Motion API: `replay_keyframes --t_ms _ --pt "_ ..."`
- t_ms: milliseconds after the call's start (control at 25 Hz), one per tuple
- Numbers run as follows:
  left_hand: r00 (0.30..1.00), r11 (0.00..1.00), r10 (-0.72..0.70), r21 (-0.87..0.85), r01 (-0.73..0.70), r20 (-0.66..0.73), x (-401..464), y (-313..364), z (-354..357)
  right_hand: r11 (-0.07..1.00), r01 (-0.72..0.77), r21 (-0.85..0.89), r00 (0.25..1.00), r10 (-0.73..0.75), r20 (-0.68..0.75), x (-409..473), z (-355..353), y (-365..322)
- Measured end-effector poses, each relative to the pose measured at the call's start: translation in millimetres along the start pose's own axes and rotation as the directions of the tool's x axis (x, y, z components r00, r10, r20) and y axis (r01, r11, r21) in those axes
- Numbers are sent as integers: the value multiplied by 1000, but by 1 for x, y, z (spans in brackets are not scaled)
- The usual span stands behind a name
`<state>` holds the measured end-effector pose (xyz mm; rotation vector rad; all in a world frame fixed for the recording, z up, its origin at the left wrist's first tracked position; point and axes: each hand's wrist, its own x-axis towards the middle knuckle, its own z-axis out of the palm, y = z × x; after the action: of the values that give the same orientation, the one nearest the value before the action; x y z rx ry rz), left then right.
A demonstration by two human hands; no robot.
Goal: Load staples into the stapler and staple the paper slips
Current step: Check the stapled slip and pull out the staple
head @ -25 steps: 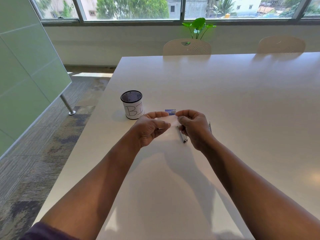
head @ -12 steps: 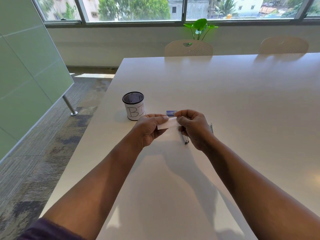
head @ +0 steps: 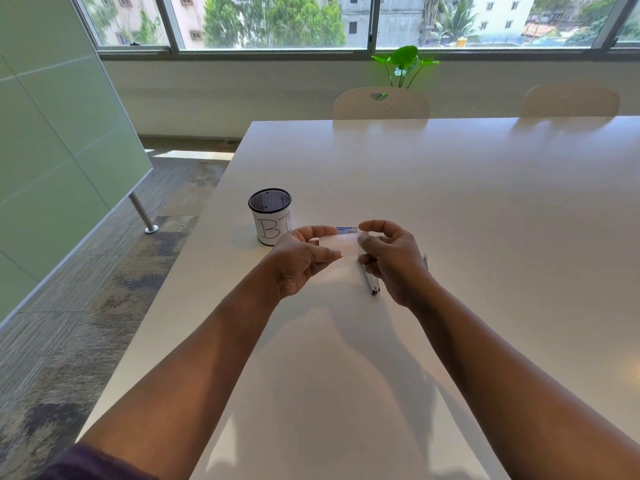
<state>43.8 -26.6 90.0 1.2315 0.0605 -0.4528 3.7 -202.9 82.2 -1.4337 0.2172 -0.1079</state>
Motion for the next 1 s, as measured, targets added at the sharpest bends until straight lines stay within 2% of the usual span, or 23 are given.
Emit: replay_keyframes --t_ms 120,200,480,560,640,720,800,920,1000 --pt "999 999 36 -31 -37 -18 4 -2 -3 1000 -28 -11 994 29 105 3 0 -1" --pt "998 999 52 -12 -53 -38 8 -4 -7 999 -16 -44 992 21 122 6 2 -3" --pt "990 984 119 139 -108 -73 28 -13 -32 980 87 -181 996 -82 33 31 11 -6" --pt "983 961 159 245 -132 -92 35 -20 -38 962 126 -243 992 -126 15 40 12 -7" --pt "958 851 268 493 -183 -106 43 -30 -43 925 198 -324 978 -207 6 50 17 -10" --pt "923 657 380 720 -223 -60 53 -39 -45 853 288 -436 950 -311 21 62 27 -15" --pt "904 555 427 794 -249 -15 63 -42 -48 745 382 -546 907 -417 65 74 42 -23" --pt "902 518 432 813 -265 19 81 -37 -53 543 539 -644 798 -573 185 93 70 -37" --pt "902 462 429 844 -272 56 90 -34 -55 448 616 -648 741 -608 284 103 89 -44"
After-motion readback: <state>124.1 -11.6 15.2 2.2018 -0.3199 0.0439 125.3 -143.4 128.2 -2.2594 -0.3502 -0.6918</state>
